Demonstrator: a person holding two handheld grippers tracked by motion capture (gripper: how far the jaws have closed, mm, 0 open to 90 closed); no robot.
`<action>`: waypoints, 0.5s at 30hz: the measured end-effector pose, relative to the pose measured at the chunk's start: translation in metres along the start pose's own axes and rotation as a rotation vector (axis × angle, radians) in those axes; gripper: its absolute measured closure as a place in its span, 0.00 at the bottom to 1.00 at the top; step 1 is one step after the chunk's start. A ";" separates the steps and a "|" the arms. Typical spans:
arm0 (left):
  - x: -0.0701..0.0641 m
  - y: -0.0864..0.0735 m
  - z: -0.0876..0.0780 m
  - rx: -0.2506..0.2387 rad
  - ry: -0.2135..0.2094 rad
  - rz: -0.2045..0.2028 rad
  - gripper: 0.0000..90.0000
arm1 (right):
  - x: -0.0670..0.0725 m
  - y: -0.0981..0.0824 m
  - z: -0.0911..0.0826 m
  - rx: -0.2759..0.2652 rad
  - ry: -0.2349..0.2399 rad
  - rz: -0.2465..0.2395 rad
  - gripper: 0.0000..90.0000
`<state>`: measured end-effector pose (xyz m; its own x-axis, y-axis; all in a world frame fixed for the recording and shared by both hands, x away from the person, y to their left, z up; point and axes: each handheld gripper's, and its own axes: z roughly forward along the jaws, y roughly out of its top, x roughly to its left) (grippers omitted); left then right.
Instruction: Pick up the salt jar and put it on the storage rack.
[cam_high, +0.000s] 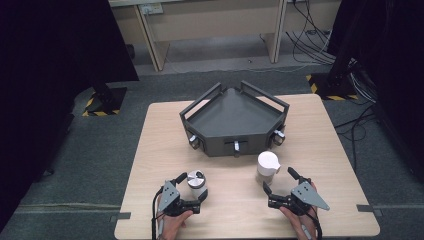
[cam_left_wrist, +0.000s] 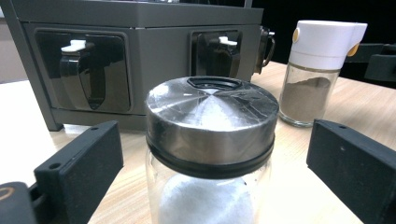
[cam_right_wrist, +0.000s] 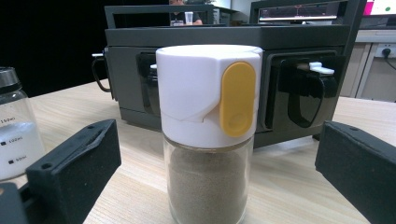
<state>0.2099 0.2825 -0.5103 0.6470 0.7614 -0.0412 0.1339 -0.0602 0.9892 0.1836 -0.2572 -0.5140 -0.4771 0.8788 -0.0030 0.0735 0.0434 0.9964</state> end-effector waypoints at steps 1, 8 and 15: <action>0.000 0.001 0.001 0.004 0.002 0.002 0.04 | 0.000 0.000 0.000 0.001 -0.001 -0.001 0.00; -0.002 0.002 0.006 0.022 0.005 0.002 0.06 | 0.001 0.000 0.000 -0.001 0.000 0.000 0.00; -0.003 0.007 0.012 0.051 0.012 -0.002 0.09 | 0.001 0.000 0.001 -0.002 0.002 -0.001 0.00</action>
<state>0.2182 0.2720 -0.5046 0.6377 0.7692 -0.0415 0.1737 -0.0911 0.9806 0.1838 -0.2555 -0.5144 -0.4793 0.8777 -0.0036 0.0716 0.0432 0.9965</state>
